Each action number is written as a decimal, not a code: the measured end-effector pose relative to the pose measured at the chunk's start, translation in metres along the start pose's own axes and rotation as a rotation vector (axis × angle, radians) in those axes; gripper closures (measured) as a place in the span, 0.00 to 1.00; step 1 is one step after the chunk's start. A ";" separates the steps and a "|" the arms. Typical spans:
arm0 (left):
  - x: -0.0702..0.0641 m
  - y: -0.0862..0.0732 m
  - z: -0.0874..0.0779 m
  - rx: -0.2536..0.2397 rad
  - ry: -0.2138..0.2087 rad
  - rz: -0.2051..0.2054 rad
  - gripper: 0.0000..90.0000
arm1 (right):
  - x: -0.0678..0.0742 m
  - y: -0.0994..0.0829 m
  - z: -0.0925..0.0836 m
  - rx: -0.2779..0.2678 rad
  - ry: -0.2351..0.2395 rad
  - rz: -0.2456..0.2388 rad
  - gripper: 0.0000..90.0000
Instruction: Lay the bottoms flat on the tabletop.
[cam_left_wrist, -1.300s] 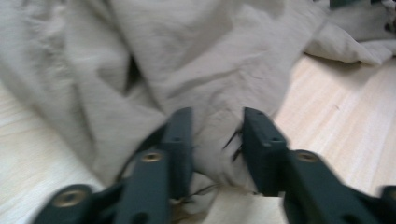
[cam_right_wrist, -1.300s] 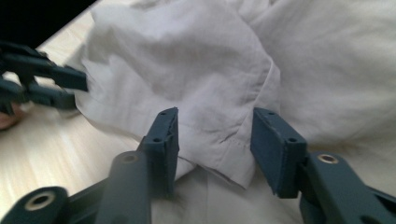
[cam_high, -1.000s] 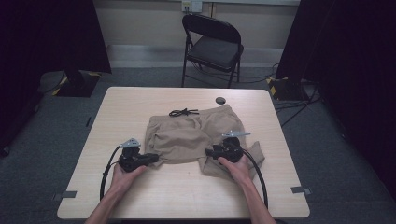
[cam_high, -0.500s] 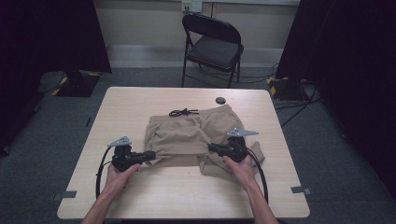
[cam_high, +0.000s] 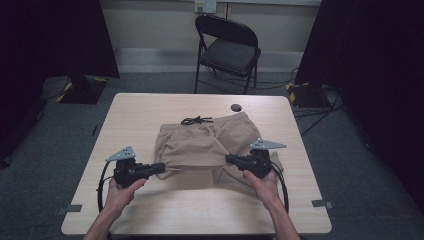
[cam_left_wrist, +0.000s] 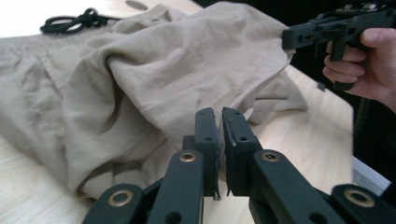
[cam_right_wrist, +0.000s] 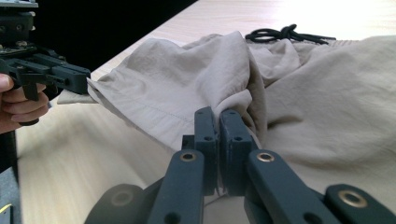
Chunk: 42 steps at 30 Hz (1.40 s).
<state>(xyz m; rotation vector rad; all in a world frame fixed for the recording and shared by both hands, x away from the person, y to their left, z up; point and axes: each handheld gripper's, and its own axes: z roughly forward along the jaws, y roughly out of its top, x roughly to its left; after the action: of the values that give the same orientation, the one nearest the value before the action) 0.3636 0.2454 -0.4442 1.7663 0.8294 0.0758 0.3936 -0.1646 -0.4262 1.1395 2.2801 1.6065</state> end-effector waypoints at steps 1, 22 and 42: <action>-0.006 0.002 -0.005 -0.005 -0.008 0.013 0.95 | 0.006 0.000 -0.007 -0.006 0.005 -0.003 0.97; -0.089 0.001 -0.075 -0.071 -0.123 0.144 0.84 | 0.097 -0.024 -0.087 -0.009 0.080 -0.126 0.83; 0.026 -0.020 0.007 0.133 0.090 -0.094 0.64 | 0.023 -0.045 0.023 0.157 -0.053 -0.045 0.56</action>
<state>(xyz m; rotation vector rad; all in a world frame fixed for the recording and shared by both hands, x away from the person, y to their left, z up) 0.3769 0.2565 -0.4730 1.8559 1.0015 0.0385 0.3664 -0.1388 -0.4671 1.1404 2.4154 1.3852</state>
